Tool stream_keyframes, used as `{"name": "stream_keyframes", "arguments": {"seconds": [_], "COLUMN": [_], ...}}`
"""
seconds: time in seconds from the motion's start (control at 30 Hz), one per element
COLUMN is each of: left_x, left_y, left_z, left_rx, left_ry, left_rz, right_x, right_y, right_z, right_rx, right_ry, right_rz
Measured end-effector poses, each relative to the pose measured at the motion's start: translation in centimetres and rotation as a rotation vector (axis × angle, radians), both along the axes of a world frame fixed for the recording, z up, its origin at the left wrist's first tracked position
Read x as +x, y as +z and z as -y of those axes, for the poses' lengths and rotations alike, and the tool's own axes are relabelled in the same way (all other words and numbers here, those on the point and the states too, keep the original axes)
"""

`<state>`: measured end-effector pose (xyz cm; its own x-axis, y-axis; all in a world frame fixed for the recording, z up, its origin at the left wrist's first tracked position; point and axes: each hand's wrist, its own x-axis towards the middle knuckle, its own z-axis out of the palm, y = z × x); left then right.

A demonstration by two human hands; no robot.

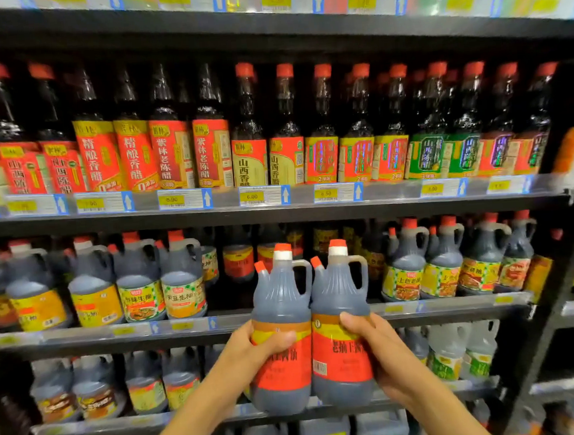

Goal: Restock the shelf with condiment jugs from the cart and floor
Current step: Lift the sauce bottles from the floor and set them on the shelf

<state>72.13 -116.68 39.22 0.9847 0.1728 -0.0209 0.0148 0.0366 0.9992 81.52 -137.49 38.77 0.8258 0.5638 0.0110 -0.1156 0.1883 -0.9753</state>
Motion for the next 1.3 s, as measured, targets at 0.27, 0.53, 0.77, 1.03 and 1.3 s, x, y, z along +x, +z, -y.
{"name": "stream_keyframes", "arguments": {"seconds": [0.27, 0.53, 0.77, 1.03, 1.3], "left_x": [0.9, 2.4, 6.1, 12.8, 17.8], "left_y": [-1.0, -2.0, -1.4, -1.4, -1.3], "left_z": [-1.6, -2.5, -2.7, -3.7, -4.3], "left_rx": [0.012, -0.003, -0.018, 0.044, 0.049], "left_ry": [-0.089, -0.11, -0.061, 0.047, 0.076], "left_rz": [-0.061, -0.105, -0.099, -0.113, -0.144], "right_x": [-0.5, 0.2, 3.6, 10.5, 16.6], "right_y": [-1.0, -2.0, -1.2, -0.5, -0.4], "right_z": [-1.0, -1.9, -3.0, -3.1, -4.0], "right_rx": [-0.043, -0.149, -0.114, -0.128, -0.117], "right_ry": [-0.054, -0.125, -0.145, -0.208, -0.2], "right_rz": [-0.026, -0.04, -0.049, -0.073, -0.106]}}
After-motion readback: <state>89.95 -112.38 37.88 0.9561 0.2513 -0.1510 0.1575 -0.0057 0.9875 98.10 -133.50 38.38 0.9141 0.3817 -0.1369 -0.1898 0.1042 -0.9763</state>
